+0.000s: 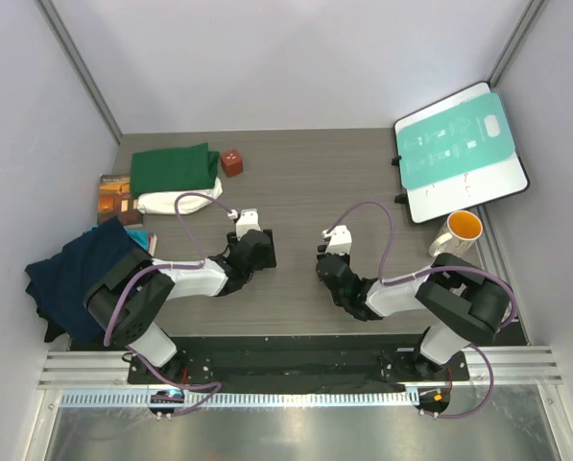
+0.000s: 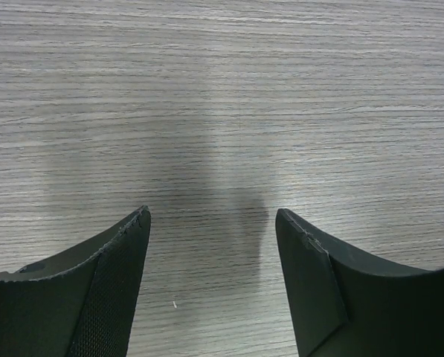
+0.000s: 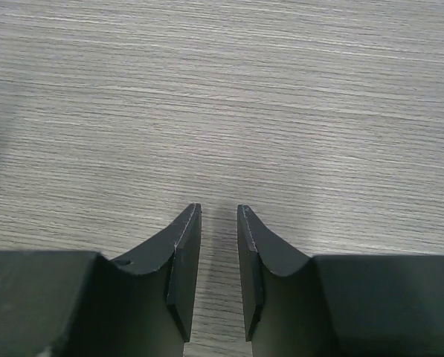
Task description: Fold and stack the t-shirts
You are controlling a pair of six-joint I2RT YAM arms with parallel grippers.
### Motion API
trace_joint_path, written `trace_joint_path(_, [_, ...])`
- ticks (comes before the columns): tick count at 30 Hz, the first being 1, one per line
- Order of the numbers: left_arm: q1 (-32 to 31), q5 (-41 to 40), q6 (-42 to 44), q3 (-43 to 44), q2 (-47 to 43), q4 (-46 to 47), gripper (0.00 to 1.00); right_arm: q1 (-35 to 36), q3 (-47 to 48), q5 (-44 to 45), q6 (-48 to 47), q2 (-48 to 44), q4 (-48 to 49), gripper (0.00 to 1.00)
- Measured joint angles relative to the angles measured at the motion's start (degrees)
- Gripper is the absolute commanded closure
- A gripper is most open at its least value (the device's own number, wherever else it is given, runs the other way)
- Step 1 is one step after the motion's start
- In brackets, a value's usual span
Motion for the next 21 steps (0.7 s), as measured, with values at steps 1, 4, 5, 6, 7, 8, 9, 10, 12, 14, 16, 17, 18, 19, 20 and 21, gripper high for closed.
trace_joint_path(1, [0.0,0.0,0.0,-0.2,0.0,0.3,0.30,0.0,0.0,0.0,0.0,0.0,-0.1,0.68])
trace_joint_path(4, [0.0,0.0,0.0,-0.7,-0.2,1.1,0.30,0.0,0.4,0.0,0.0,0.2,-0.4,0.67])
trace_joint_path(5, [0.0,0.0,0.0,-0.9,-0.3,1.2,0.30,0.0,0.6,0.0,0.0,0.3,-0.7,0.67])
trace_joint_path(6, [0.0,0.0,-0.1,-1.0,-0.4,1.3,0.30,0.0,1.0,0.0,0.0,0.5,-0.9,0.67])
trace_joint_path(7, [0.0,-0.1,-0.1,-1.0,-0.4,1.3,0.30,0.0,1.5,0.0,0.0,0.7,-1.1,0.67])
trace_joint_path(8, [0.0,-0.1,-0.2,-1.0,-0.4,1.3,0.30,0.0,1.9,0.0,0.0,1.0,-1.4,0.67])
trace_joint_path(9, [0.0,-0.1,-0.2,-1.0,-0.4,1.3,0.30,0.0,2.3,0.0,0.0,1.3,-1.7,0.67])
trace_joint_path(10, [0.0,-0.1,-0.2,-1.0,-0.4,1.3,0.30,0.0,2.6,0.0,0.0,1.4,-1.9,0.67])
trace_joint_path(12, [0.0,0.0,-0.2,-0.7,-0.3,1.0,0.30,0.0,2.8,0.0,0.0,1.5,-2.5,0.67])
trace_joint_path(14, [0.0,-0.1,-0.2,-0.2,0.1,0.7,0.30,0.0,2.9,0.1,-0.1,1.5,-3.0,0.67])
trace_joint_path(16, [0.0,0.0,-0.2,0.2,0.4,0.6,0.30,0.0,3.1,0.3,-0.3,1.5,-3.9,0.66])
trace_joint_path(17, [0.0,-0.1,-0.2,0.3,0.5,0.6,0.30,0.0,3.7,0.5,-0.4,1.3,-5.1,0.65])
trace_joint_path(18, [0.0,-0.1,-0.2,0.3,0.5,0.6,0.30,0.0,4.4,0.8,-0.5,0.8,-6.7,0.63])
trace_joint_path(19, [0.0,0.0,-0.2,0.3,0.5,0.6,0.30,0.0,5.2,1.0,-0.6,0.1,-8.0,0.62])
trace_joint_path(20, [0.0,-0.1,-0.1,0.3,0.5,0.6,0.30,0.0,6.3,1.0,-1.2,-1.0,-9.5,0.62])
trace_joint_path(21, [0.0,-0.1,0.0,0.3,0.5,0.6,0.31,0.0,7.2,1.1,-1.9,-2.1,-10.6,0.60])
